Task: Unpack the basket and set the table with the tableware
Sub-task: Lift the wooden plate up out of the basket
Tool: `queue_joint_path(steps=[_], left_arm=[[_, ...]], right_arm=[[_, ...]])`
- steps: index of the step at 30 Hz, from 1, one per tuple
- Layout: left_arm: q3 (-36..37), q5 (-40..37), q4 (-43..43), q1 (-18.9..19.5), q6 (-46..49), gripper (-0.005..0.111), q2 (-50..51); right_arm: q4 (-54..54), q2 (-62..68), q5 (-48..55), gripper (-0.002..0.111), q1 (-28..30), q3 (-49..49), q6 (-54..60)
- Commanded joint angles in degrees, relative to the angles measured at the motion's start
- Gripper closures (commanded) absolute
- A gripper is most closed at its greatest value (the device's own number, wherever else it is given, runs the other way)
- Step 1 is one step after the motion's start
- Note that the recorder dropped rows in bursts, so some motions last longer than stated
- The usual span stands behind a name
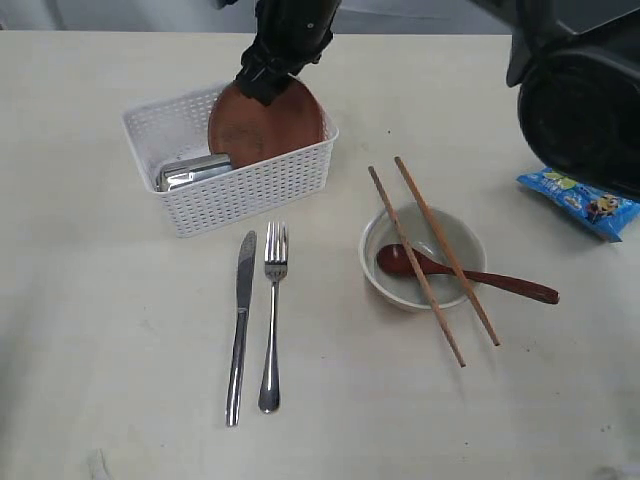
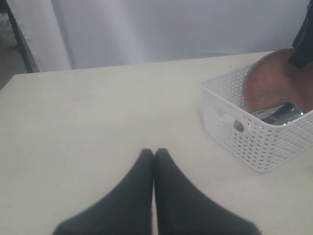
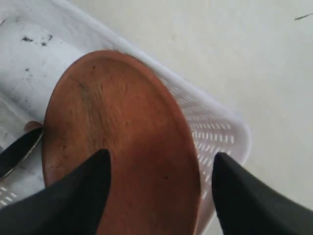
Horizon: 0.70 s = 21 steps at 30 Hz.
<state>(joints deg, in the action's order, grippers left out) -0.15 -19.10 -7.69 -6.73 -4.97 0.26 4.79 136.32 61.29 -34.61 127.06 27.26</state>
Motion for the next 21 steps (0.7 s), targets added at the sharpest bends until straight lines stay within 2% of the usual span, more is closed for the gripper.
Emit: queue_joint_path(steps=[1,4,5,6,8,10,21], left_arm=[[0.1,0.4,0.0,0.2,0.1,0.107,-0.3],[0.1,0.4,0.0,0.2,0.1,0.107,-0.3],[0.1,0.4,0.0,0.2,0.1,0.107,-0.3],[0.1,0.4,0.0,0.2,0.1,0.107,-0.3],[0.1,0.4,0.0,0.2,0.1,0.107,-0.3],[0.1,0.4,0.0,0.2,0.1,0.107,-0.3],[0.1,0.4,0.0,0.2,0.1,0.107,-0.3]], right_arm=[[0.0,0.7,0.8,0.051,0.2,0.2,1.1],[1.8,0.7,1.7,0.052,0.2,0.2,2.6],[2.7,0.7,1.9,0.057,0.2,0.2,3.0],[3.7,0.7,2.2,0.065,0.2,0.2,3.7],[5.6,0.7,3.9,0.093,0.2,0.2,6.8],[5.6,0.7,4.2,0.108,0.2,0.2,7.7],[5.0,-6.5,4.0,0.109,0.2,1.1,8.0]])
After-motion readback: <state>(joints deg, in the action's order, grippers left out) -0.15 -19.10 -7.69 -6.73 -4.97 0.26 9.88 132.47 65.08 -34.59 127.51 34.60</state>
